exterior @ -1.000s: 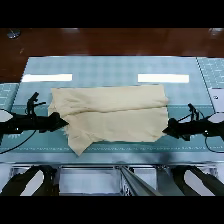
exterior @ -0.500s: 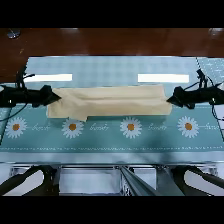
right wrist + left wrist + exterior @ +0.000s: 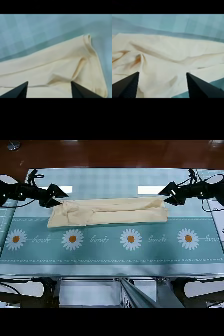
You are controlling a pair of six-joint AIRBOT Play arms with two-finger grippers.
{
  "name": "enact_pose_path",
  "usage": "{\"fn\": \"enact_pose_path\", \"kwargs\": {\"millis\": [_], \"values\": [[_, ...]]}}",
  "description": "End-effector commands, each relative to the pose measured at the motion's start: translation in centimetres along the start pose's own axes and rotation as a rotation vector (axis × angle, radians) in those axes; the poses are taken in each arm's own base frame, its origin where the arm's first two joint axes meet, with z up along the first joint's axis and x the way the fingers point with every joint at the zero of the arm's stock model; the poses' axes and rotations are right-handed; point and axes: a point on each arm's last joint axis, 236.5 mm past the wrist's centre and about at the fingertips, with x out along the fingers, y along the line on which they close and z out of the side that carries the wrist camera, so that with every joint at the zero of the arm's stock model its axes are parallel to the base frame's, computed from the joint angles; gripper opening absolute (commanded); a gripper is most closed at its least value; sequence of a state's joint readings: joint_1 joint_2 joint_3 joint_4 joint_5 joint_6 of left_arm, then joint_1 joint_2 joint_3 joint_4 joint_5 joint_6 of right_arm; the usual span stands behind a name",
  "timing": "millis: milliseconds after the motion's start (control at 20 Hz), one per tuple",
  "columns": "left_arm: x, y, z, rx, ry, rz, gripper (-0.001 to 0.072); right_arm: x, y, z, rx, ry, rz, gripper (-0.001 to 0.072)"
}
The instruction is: Fold the shirts.
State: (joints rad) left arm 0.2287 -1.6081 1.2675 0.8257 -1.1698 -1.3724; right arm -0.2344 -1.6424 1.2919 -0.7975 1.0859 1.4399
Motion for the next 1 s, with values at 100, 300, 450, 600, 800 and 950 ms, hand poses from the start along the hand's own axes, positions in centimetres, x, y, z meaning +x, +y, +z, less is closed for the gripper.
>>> {"fn": "enact_pose_path", "kwargs": {"millis": [100,300,450,600,800,950], "values": [[-7.2,7.1,0.4,-0.039,0.047,0.227,0.0700,-3.7,-4.8,1.1,0.056,0.044,-0.047,0.0616],[-11.3,5.1,2.4,-0.036,-0.240,0.176,0.0699,-1.9,-7.4,-1.1,0.101,0.126,-0.124,0.0616],[-10.2,0.4,0.5,0.074,-0.305,0.104,0.0700,1.1,-6.5,-2.8,0.073,0.200,-0.130,0.0615],[-7.6,-3.1,-2.2,0.162,-0.239,0.078,0.0700,3.4,-5.7,-4.2,0.073,0.249,-0.139,0.0612],[-4.4,-6.8,-4.1,0.261,-0.178,0.050,0.0697,3.9,-3.5,-5.6,0.011,0.305,-0.111,0.0039],[-3.6,-7.8,-4.8,0.291,-0.157,0.039,0.0033,0.0,-2.3,-5.0,-0.088,0.279,-0.146,0.0018]]}}
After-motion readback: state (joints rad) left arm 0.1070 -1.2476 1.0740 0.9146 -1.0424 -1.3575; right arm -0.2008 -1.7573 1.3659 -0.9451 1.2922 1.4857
